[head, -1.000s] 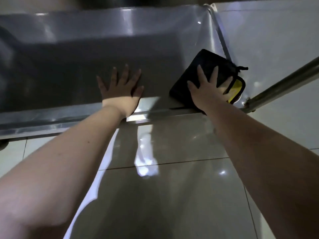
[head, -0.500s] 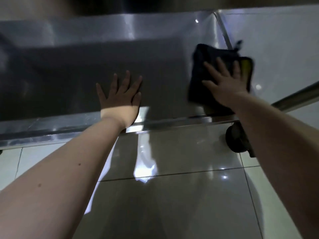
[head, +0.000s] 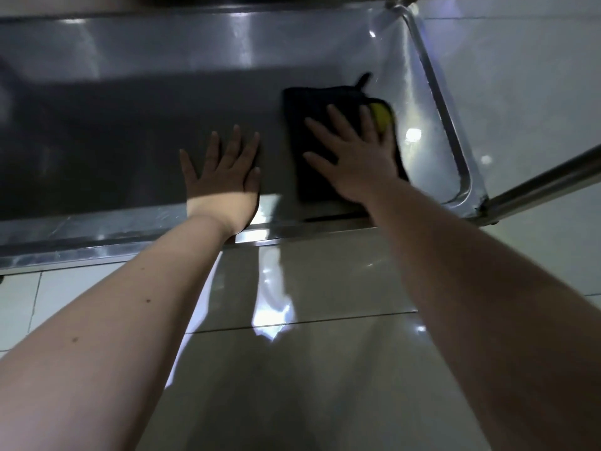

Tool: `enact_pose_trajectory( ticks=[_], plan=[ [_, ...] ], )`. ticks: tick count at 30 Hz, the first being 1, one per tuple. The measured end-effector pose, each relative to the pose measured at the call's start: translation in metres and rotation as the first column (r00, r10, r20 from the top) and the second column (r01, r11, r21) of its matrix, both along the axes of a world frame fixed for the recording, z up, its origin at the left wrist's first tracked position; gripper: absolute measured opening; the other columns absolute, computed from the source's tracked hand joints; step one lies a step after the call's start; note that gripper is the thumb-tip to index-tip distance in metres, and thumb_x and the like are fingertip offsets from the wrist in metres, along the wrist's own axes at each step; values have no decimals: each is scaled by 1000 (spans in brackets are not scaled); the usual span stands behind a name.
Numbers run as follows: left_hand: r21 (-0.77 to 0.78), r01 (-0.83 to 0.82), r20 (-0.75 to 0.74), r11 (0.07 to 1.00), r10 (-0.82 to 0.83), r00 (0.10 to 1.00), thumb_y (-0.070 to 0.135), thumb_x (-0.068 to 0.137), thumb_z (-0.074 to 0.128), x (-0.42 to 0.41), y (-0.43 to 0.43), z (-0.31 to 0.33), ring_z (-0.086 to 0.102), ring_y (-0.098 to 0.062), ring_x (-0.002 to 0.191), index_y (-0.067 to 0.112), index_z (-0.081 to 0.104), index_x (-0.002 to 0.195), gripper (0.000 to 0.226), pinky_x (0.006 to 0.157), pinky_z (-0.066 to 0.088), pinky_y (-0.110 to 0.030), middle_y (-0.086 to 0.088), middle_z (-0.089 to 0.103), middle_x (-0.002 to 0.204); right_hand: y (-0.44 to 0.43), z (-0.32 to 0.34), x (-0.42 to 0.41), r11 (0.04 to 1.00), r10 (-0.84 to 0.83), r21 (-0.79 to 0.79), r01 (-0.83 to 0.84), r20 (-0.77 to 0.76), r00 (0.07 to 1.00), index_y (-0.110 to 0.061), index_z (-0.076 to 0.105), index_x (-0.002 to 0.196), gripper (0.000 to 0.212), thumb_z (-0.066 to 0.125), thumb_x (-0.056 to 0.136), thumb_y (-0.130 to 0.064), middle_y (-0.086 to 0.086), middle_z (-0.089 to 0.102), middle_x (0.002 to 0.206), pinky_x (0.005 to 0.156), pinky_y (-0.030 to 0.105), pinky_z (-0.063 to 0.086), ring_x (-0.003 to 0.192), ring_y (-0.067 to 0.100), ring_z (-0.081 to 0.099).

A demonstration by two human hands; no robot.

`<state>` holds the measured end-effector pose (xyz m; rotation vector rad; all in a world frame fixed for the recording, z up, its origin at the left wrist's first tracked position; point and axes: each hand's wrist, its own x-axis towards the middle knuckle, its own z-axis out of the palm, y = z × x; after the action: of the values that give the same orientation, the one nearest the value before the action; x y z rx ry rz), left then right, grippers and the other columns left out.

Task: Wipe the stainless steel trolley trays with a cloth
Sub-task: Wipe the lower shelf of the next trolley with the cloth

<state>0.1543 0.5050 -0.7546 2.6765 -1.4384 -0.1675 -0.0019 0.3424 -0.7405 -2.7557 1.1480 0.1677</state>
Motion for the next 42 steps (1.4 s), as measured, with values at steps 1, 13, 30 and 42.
enact_pose_trajectory(
  ticks=[1, 13, 30, 42],
  plan=[
    [4, 4, 7, 1000, -4, 1000, 39, 101, 22, 0, 0, 0, -2, -23, 150, 43, 6, 153, 54, 113, -5, -64, 11, 1, 163, -22, 1, -19, 995, -96, 8, 96, -7, 995, -59, 1, 146, 60, 20, 91, -74, -17, -5, 162, 114, 63, -3, 148, 31, -13],
    [11, -26, 30, 1000, 26, 999, 35, 102, 24, -2, 0, -1, -1, -21, 150, 32, 5, 156, 57, 114, -3, -63, 9, 1, 164, 56, -4, 54, 999, 18, 28, -18, 12, 1000, -51, 2, 150, 58, 21, 96, -61, -13, -7, 163, 110, 68, -8, 147, 36, -15],
    [23, -15, -96, 1000, 17, 995, 33, 102, 25, 0, 3, 9, -6, -18, 150, 42, -5, 152, 60, 115, -8, -60, 9, -1, 164, 83, -3, 4, 997, -66, 37, 68, -37, 997, -52, -10, 148, 62, 14, 93, -67, -10, -16, 162, 107, 70, -10, 145, 41, -20],
    [87, 92, 136, 992, -103, 985, 38, 102, 31, 90, 70, 15, 1, -28, 150, 34, 13, 154, 55, 116, -3, -58, 1, 9, 163, 99, -3, 16, 997, 61, 43, -60, -26, 998, -56, -11, 145, 60, 11, 92, -70, -16, -16, 161, 113, 64, -9, 146, 35, -20]
  ],
)
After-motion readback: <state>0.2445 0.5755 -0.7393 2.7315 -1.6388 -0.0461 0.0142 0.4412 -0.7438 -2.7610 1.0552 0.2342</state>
